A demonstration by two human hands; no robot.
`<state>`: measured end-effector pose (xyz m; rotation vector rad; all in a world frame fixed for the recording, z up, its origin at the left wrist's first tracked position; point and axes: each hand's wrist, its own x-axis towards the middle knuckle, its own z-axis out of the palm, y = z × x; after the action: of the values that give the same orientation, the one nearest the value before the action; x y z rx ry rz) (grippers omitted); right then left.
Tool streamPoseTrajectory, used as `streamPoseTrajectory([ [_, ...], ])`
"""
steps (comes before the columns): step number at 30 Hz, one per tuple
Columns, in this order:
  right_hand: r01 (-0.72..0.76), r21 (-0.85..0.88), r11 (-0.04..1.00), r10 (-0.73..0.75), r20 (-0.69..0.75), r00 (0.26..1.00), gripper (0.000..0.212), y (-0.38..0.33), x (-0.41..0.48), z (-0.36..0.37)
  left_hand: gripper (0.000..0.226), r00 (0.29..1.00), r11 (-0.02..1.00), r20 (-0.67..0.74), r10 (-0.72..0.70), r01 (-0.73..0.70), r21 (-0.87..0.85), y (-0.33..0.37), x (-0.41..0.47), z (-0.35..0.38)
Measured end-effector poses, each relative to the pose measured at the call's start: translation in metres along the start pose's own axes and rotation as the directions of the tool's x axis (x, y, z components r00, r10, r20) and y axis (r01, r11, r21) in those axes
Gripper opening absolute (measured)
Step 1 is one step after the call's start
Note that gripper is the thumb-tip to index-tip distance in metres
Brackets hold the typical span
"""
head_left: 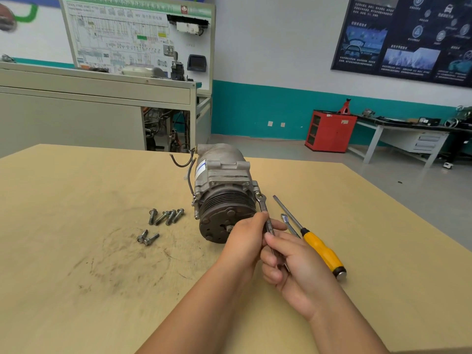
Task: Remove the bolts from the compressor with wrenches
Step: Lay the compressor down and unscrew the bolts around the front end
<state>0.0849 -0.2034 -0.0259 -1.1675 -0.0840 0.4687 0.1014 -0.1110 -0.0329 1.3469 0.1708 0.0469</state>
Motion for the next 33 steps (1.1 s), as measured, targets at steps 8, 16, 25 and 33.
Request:
streamPoseTrajectory([
  [8,0.171,-0.726,0.666,-0.397,-0.152,0.905,0.021,0.021,0.011,-0.006,0.051,0.980,0.939,-0.140,0.142,-0.088,0.334,-0.006,0.003,-0.001],
  [16,0.078,-0.966,0.245,-0.548,-0.072,0.833,0.023,0.016,0.006,-0.018,0.053,0.954,0.849,-0.145,0.262,-0.156,0.505,-0.012,0.008,0.006],
  [25,0.163,-0.831,0.531,-0.495,-0.149,0.856,0.038,0.013,0.006,-0.018,0.040,0.960,0.890,-0.126,0.250,-0.176,0.421,-0.012,0.007,0.006],
  [33,0.190,-0.804,0.564,-0.497,-0.146,0.856,0.038,0.014,0.007,-0.022,0.040,0.966,0.896,-0.097,0.241,-0.183,0.406,-0.012,0.006,0.008],
])
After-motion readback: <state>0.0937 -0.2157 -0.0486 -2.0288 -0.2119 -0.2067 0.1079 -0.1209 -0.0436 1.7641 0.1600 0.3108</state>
